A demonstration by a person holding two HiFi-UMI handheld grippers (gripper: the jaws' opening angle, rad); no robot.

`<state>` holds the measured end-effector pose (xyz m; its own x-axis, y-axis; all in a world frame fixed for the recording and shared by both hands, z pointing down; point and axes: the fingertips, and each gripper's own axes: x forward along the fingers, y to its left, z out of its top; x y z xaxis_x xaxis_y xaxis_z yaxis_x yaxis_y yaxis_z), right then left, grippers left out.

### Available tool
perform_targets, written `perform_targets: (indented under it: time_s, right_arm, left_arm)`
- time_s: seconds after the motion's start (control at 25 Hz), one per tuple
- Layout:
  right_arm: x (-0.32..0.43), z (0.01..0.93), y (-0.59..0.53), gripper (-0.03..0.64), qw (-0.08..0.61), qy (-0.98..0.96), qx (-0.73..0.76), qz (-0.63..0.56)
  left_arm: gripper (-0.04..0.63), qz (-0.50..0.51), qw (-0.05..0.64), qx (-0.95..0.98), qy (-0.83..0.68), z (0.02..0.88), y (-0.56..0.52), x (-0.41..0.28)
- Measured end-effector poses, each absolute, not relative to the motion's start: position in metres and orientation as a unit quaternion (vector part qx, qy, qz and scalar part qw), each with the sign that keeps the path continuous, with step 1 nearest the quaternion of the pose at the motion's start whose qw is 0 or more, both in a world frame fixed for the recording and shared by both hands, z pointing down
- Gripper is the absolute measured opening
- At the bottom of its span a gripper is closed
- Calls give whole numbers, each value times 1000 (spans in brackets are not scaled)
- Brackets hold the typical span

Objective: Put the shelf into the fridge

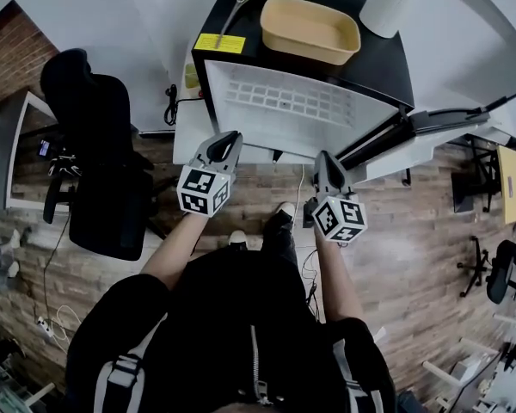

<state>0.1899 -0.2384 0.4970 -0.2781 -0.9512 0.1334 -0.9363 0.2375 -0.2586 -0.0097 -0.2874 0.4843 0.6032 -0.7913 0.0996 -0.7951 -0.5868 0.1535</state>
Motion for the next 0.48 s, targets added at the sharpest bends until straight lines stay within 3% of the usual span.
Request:
perform_targets:
  time_s: [0.48]
  right_arm:
    - [189, 500, -228, 9, 34, 776, -610, -154]
  left_arm:
    - [41, 10, 95, 894, -438, 488, -282, -16]
